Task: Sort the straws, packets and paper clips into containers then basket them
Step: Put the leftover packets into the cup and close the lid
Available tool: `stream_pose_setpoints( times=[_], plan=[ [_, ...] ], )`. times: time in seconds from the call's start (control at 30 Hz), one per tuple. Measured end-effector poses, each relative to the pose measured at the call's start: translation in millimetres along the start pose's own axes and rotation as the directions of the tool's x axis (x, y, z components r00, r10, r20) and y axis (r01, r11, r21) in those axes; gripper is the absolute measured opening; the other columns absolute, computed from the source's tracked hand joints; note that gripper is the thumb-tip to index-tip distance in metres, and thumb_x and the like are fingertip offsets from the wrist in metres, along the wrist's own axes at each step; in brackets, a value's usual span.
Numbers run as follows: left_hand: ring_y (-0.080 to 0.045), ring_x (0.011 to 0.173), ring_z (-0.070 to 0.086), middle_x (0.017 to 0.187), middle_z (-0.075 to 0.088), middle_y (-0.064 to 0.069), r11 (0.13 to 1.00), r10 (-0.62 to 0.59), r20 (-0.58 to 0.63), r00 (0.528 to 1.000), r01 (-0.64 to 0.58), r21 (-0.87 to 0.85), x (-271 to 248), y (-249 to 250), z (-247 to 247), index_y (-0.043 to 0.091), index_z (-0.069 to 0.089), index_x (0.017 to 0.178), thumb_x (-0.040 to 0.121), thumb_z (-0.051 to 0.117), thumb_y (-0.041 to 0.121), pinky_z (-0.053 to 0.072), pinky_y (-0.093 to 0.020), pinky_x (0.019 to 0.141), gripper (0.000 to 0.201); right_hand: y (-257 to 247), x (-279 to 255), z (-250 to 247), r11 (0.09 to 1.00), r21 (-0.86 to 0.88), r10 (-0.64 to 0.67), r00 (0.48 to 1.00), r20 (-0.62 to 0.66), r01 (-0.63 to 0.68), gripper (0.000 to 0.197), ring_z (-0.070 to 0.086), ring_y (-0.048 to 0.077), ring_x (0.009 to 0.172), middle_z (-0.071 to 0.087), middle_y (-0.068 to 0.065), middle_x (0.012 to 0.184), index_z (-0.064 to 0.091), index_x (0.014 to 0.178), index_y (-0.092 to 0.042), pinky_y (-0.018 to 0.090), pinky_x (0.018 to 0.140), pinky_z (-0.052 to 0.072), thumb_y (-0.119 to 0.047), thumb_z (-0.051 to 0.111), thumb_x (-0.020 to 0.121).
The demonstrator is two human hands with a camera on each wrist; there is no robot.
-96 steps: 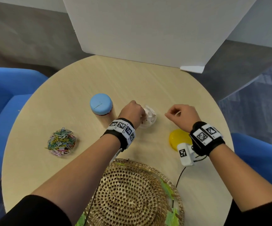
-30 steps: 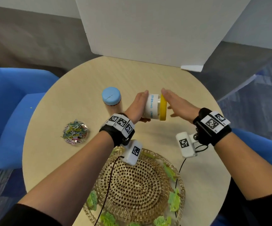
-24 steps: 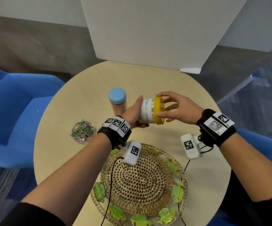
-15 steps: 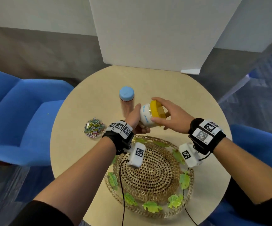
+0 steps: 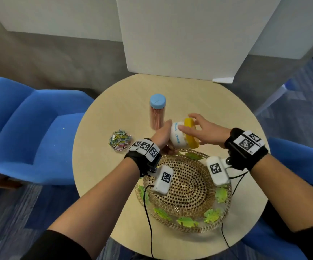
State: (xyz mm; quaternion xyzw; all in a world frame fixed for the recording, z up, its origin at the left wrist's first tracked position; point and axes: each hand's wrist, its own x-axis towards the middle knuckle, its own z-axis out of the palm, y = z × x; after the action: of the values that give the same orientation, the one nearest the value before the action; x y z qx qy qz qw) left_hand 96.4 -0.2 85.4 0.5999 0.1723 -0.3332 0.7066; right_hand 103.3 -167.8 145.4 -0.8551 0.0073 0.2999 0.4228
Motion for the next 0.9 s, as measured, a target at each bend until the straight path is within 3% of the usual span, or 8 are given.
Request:
stream_pose_setpoints(
  times=[0.1,0.2,0.27,0.37,0.47,0.63,0.8,0.9],
  plan=[
    [-0.020,0.041,0.049,0.064,0.054,-0.013,0.999,-0.006,0.021,1.000,0.007,-0.046,-2.6,-1.3,-2.3,0.010,0.055,0.090,0.098,0.027,0.060,0.039,-0.020,0.040,0.058,0.7,-9.5,-7.5,0.998,0.063,-0.034,0.996,0.088,0.029,0.095,0.070,0.028,0.097,0.052,0.003,0.135,0.037,0.142,-0.032,0.052,0.074,0.060,-0.054,0.081,0.060],
    [-0.022,0.044,0.051,0.062,0.054,-0.013,1.000,-0.024,-0.020,1.000,0.024,0.018,-0.6,-10.8,-5.3,0.009,0.058,0.083,0.095,0.031,0.065,0.043,-0.022,0.044,0.063,2.6,-17.5,7.3,0.967,-0.024,0.256,0.958,0.125,-0.255,0.097,0.074,0.036,0.076,0.071,0.017,0.102,0.056,0.128,-0.011,0.052,0.075,0.060,-0.088,0.039,0.070],
    [-0.023,0.046,0.053,0.065,0.055,-0.015,0.998,-0.057,-0.024,0.998,0.058,0.033,1.6,-21.1,-9.7,0.008,0.059,0.083,0.094,0.030,0.066,0.046,-0.023,0.046,0.065,9.6,-21.1,12.1,0.936,-0.106,0.346,0.932,0.112,-0.335,0.111,0.072,0.038,0.088,0.064,0.017,0.122,0.050,0.137,-0.010,0.050,0.080,0.060,-0.092,0.015,0.072],
    [-0.025,0.052,0.056,0.072,0.057,-0.016,0.991,-0.121,0.022,0.992,0.120,0.064,5.1,-38.8,-18.0,0.009,0.060,0.087,0.090,0.030,0.068,0.047,-0.025,0.052,0.066,26.3,-22.6,12.6,0.990,0.048,0.129,0.986,0.110,-0.134,0.085,0.062,0.030,0.115,0.035,0.006,0.154,0.024,0.154,-0.029,0.049,0.086,0.058,-0.068,0.052,0.083],
    [-0.026,0.061,0.059,0.073,0.061,-0.012,0.979,-0.180,0.013,0.984,0.177,0.103,2.2,-60.1,-19.6,0.011,0.061,0.089,0.092,0.029,0.065,0.051,-0.028,0.055,0.062,45.2,-27.0,31.1,0.994,0.100,0.020,0.982,0.187,-0.040,0.085,0.070,0.026,0.102,0.050,0.008,0.139,0.043,0.140,-0.035,0.051,0.074,0.061,-0.046,0.083,0.065],
    [-0.022,0.049,0.055,0.064,0.053,-0.009,0.967,-0.252,0.081,0.964,0.253,0.002,-2.0,-89.0,-22.0,0.012,0.055,0.084,0.093,0.035,0.064,0.044,-0.023,0.042,0.057,58.6,-30.8,56.5,0.918,-0.194,0.361,0.932,0.044,-0.346,0.101,0.073,0.029,0.089,0.068,0.012,0.118,0.055,0.132,-0.010,0.045,0.086,0.058,-0.087,0.018,0.079],
    [-0.023,0.052,0.054,0.066,0.055,-0.009,0.964,-0.264,0.046,0.963,0.265,-0.022,1.9,-103.0,-25.1,0.011,0.058,0.084,0.094,0.032,0.065,0.045,-0.023,0.042,0.060,73.4,-35.3,67.5,0.996,-0.055,-0.065,0.990,0.122,0.073,0.093,0.058,0.019,0.120,0.050,-0.006,0.136,0.038,0.146,-0.034,0.033,0.095,0.053,-0.049,0.084,0.067],
    [-0.023,0.050,0.054,0.062,0.054,-0.009,0.957,-0.288,0.041,0.957,0.289,-0.005,4.4,-114.8,-23.5,0.011,0.057,0.078,0.094,0.029,0.065,0.044,-0.023,0.043,0.063,80.4,-29.7,87.8,0.982,-0.011,0.189,0.982,0.020,-0.188,0.081,0.073,0.029,0.089,0.069,0.008,0.111,0.053,0.132,-0.016,0.043,0.073,0.062,-0.078,0.050,0.079]
  ],
)
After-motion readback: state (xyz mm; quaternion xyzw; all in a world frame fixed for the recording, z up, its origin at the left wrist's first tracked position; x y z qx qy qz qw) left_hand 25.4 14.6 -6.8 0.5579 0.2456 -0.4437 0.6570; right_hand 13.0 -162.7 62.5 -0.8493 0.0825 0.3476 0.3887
